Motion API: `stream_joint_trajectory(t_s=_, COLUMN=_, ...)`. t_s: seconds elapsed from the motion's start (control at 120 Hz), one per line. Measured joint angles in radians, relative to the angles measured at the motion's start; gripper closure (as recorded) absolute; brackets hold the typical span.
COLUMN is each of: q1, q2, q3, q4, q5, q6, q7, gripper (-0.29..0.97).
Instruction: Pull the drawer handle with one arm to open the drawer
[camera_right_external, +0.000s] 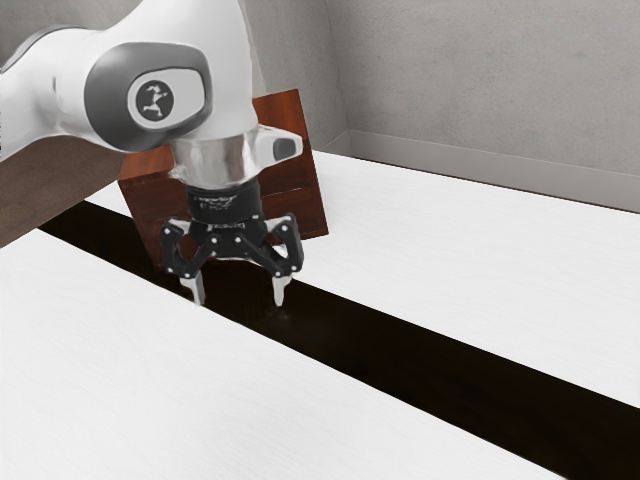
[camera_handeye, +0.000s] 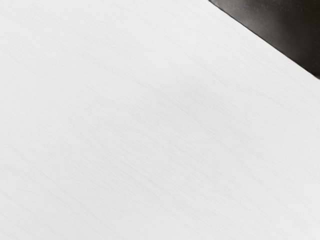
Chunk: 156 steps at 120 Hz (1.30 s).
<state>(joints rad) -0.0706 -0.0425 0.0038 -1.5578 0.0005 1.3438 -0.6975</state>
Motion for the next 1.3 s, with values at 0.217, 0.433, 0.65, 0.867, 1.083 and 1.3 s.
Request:
stream_joint_trajectory(t_s=0.217, q1=0.003, q2=0.000, q3=0.011, q4=0.000, q5=0.007, q6=0.151, q7=-0.252, gripper=0.00)
stream_joint_trajectory(t_s=0.433, q1=0.178, q2=0.056, q3=0.003, q4=0.060, q5=0.017, q6=0.204, q7=-0.458, gripper=0.00)
stream_joint_trajectory(t_s=0.65, q1=0.599, q2=0.129, q3=-0.246, q4=0.120, q5=0.017, q6=0.236, q7=-0.607, gripper=0.00)
stream_joint_trajectory(t_s=0.867, q1=0.507, q2=0.239, q3=-0.110, q4=0.178, q5=0.020, q6=0.379, q7=-0.730, gripper=0.00)
stream_joint_trajectory(t_s=1.083, q1=0.497, q2=0.292, q3=-0.070, q4=0.186, q5=0.021, q6=0.498, q7=-0.859, gripper=0.00)
stream_joint_trajectory(t_s=1.3, q1=0.497, q2=0.339, q3=-0.044, q4=0.204, q5=0.022, q6=0.592, q7=-0.953, gripper=0.00)
